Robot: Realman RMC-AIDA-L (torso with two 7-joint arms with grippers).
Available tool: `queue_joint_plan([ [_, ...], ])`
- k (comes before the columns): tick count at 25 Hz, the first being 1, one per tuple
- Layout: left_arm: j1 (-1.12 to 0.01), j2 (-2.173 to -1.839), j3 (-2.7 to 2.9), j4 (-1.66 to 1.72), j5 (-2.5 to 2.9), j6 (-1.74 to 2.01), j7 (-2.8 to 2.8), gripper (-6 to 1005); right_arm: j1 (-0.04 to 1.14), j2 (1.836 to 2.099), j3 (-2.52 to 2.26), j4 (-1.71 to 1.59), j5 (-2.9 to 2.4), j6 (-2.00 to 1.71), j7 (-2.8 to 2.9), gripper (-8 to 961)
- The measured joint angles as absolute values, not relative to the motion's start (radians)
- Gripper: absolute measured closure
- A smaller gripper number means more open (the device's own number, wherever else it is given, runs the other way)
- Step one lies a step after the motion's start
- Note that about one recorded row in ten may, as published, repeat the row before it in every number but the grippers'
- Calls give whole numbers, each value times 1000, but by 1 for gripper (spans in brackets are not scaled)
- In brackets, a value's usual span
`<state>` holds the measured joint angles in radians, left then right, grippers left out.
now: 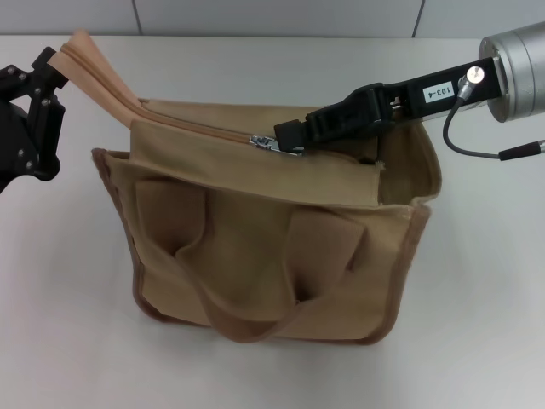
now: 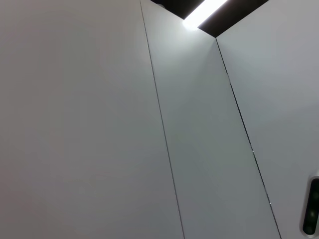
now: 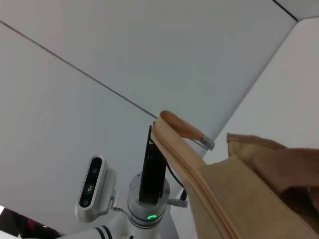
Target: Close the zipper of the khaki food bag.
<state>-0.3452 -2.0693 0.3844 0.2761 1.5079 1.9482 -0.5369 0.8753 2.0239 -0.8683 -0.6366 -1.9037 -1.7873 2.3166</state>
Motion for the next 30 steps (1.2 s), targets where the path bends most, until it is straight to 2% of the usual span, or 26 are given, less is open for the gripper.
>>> queue_joint_plan([
  [1, -345, -2069, 384, 276, 1508, 1948, -537, 1000, 873, 2024, -867, -641, -1904, -1787, 2316, 801],
  [6, -345, -2069, 384, 276, 1508, 1950, -537, 1000, 869, 2024, -869, -648, -1905, -1789, 2304, 949],
  [16, -346, -2069, 381, 276, 1508, 1951, -537, 1001, 863, 2018, -872, -673, -1911, -1814, 2295, 954],
  [25, -350, -2068, 377, 276, 1507, 1945, -537, 1001, 790, 2016, -865, -751, -1918, -1859, 2298, 956],
  [30, -351, -2067, 369, 276, 1506, 1943, -537, 1001, 747, 2006, -855, -777, -1913, -1884, 2296, 957],
])
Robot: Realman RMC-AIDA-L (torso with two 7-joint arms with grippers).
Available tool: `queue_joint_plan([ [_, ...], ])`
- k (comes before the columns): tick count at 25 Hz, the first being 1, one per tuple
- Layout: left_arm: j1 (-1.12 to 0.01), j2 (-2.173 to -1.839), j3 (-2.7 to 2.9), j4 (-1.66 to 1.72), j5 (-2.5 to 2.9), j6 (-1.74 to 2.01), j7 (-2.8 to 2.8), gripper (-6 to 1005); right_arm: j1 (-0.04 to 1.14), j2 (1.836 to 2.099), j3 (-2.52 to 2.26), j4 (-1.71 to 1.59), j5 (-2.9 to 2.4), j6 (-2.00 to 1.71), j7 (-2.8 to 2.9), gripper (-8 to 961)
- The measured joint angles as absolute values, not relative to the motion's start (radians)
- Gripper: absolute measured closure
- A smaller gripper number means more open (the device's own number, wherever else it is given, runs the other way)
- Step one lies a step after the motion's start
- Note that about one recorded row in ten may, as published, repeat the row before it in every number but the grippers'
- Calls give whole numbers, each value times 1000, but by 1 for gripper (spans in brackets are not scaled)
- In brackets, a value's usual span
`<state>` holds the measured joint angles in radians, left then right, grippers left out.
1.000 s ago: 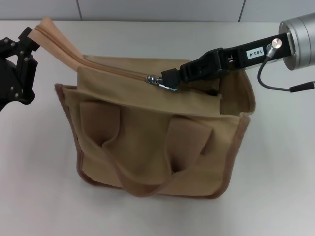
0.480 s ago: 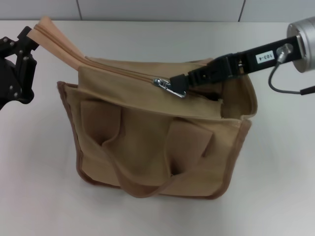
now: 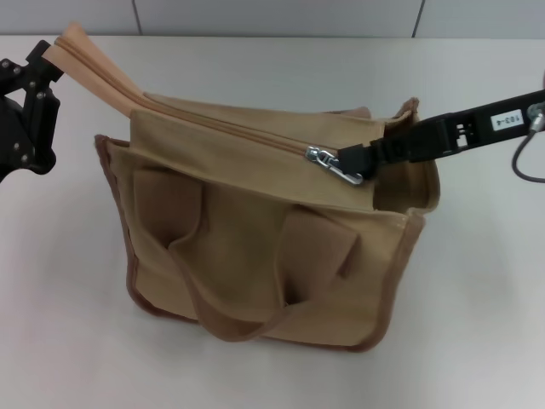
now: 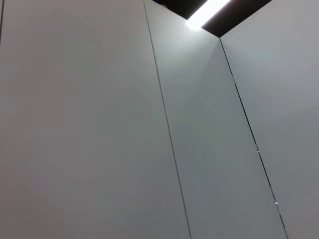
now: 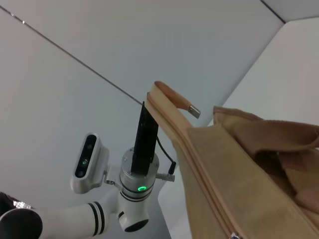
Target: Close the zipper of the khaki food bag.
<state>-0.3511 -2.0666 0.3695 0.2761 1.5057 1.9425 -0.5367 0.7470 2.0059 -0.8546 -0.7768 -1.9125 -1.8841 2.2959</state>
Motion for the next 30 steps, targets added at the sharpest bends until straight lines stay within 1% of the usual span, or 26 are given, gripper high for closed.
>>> queue_joint_plan([
  [8, -352, -2066, 370, 276, 1500, 1939, -537, 1001, 704, 2002, -794, -809, -1915, -1928, 2278, 958],
  [12, -352, -2067, 370, 276, 1496, 1933, -537, 1000, 680, 1991, -754, -815, -1913, -1946, 2260, 958],
  [16, -362, -2069, 370, 275, 1494, 1908, -537, 1000, 673, 1981, -716, -804, -1911, -1955, 2233, 959],
  [26, -382, -2069, 368, 258, 1463, 1857, -538, 1000, 669, 1975, -689, -778, -1886, -1959, 2172, 953],
  [30, -370, -2069, 363, 247, 1441, 1854, -538, 998, 669, 1970, -681, -746, -1866, -1959, 2136, 913],
])
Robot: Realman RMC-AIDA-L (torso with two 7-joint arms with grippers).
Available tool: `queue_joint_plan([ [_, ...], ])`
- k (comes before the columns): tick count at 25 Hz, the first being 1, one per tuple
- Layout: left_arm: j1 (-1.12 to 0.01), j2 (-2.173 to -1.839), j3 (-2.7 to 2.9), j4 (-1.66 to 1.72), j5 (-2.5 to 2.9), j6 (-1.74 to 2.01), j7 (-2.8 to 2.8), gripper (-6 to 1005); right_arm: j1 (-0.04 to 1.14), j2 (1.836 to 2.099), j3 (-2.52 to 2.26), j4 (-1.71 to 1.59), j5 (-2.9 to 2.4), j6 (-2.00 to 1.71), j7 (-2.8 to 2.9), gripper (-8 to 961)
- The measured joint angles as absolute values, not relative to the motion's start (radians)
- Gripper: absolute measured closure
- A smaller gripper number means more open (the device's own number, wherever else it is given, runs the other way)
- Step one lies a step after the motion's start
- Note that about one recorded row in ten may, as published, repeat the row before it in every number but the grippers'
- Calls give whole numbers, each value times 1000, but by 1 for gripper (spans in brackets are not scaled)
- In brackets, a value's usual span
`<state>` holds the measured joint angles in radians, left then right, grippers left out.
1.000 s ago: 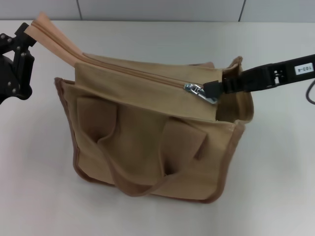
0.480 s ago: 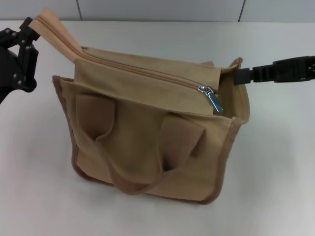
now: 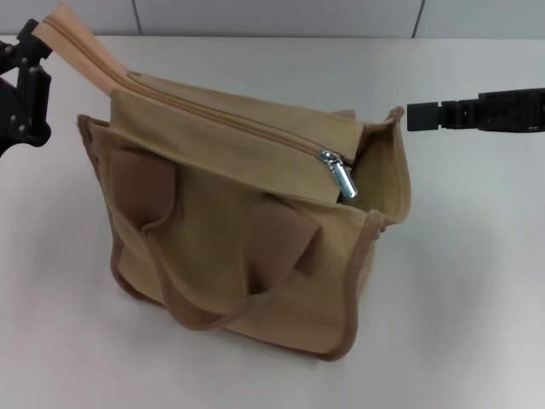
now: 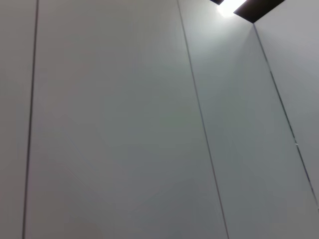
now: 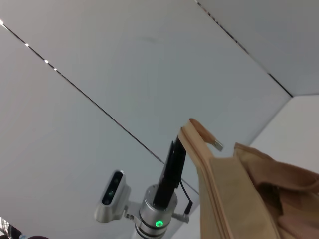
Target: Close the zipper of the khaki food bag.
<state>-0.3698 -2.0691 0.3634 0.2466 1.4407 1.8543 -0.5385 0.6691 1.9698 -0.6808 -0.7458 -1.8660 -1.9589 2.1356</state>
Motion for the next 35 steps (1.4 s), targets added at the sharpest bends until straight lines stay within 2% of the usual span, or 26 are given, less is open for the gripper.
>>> queue_joint_plan([
  [7, -350, -2068, 365, 245, 1443, 1857, -538, 983, 662, 1967, -675, -727, -1831, -1974, 2060, 843],
  [9, -345, -2067, 367, 245, 1447, 1851, -539, 979, 651, 1969, -675, -727, -1811, -1975, 2030, 761],
  [12, -336, -2066, 368, 250, 1448, 1833, -553, 772, 639, 1972, -675, -722, -1792, -1979, 1998, 638],
  [21, -294, -2034, 382, 369, 1490, 1790, -784, 405, 631, 1976, -675, -664, -1790, -1989, 1880, 388],
  [23, -281, -2020, 382, 431, 1520, 1791, -876, 311, 627, 1976, -675, -652, -1790, -1984, 1859, 329],
  [25, -271, -1999, 382, 480, 1553, 1803, -977, 287, 623, 1976, -675, -646, -1790, -1983, 1839, 269],
  [31, -269, -1899, 385, 532, 1623, 1933, -1232, 214, 610, 1984, -675, -645, -1790, -1983, 1780, 270],
  [33, -271, -1877, 396, 533, 1625, 1979, -1279, 189, 601, 1993, -675, -645, -1790, -1986, 1732, 270],
  [35, -272, -1870, 430, 538, 1624, 2003, -1309, 177, 592, 2010, -675, -646, -1790, -1992, 1670, 270],
])
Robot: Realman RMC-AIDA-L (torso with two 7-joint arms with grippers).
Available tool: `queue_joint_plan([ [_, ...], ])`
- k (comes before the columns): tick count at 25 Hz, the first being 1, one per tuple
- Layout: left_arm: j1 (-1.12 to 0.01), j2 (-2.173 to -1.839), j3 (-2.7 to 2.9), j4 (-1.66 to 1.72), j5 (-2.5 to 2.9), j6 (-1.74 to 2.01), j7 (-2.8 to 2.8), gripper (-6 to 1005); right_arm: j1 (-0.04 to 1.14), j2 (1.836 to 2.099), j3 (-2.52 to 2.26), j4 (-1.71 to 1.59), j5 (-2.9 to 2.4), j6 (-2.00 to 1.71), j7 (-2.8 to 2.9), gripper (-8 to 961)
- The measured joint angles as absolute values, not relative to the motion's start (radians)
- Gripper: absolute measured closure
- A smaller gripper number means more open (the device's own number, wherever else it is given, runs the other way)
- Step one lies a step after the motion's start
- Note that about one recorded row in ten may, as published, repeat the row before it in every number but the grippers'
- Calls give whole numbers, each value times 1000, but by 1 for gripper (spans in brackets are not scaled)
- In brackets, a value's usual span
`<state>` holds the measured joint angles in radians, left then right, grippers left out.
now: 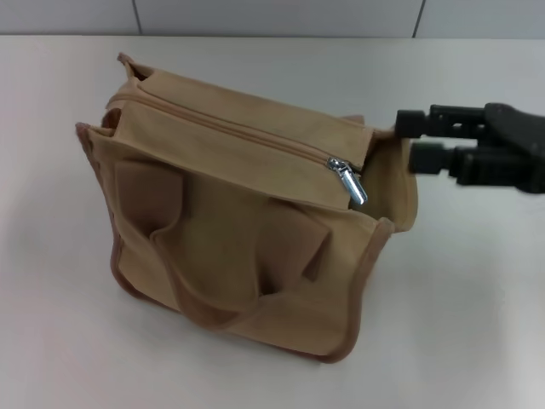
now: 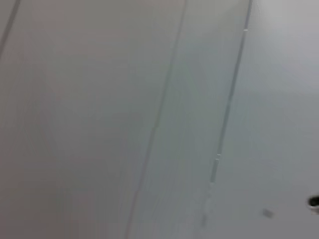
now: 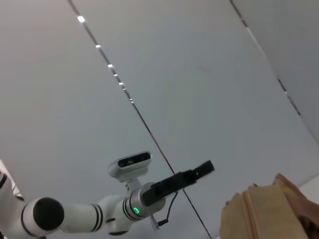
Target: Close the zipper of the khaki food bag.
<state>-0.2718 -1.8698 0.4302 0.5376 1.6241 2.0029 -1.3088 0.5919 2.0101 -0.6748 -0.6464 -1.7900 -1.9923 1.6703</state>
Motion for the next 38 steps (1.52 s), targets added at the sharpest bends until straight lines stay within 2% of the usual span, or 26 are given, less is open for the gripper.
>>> queue_joint_plan([
  [5, -290, -1889, 604, 563, 1609, 2011, -1322, 177, 557, 2063, -676, -639, -1790, -2024, 1481, 270],
  [8, -301, -1900, 663, 567, 1601, 2013, -1317, 177, 530, 2081, -683, -597, -1790, -2043, 1348, 271],
  [9, -301, -1900, 663, 567, 1601, 2013, -1317, 177, 522, 2082, -685, -569, -1790, -2053, 1298, 271],
  [11, -315, -1927, 781, 577, 1584, 2015, -1284, 176, 509, 2080, -687, -514, -1790, -2077, 1203, 271],
  [14, -315, -1927, 781, 577, 1584, 2015, -1284, 176, 480, 2079, -689, -446, -1793, -2118, 1053, 270],
  [16, -303, -1950, 938, 574, 1523, 2016, -1213, 176, 462, 2081, -706, -415, -1800, -2127, 973, 269],
  [24, -297, -1974, 1124, 499, 1541, 2002, -1105, 177, 438, 2085, -876, -246, -1804, -2016, 752, 273],
  [38, -294, -1983, 1115, 430, 1672, 1892, -980, 182, 436, 2090, -969, -157, -1797, -1741, 681, 274],
])
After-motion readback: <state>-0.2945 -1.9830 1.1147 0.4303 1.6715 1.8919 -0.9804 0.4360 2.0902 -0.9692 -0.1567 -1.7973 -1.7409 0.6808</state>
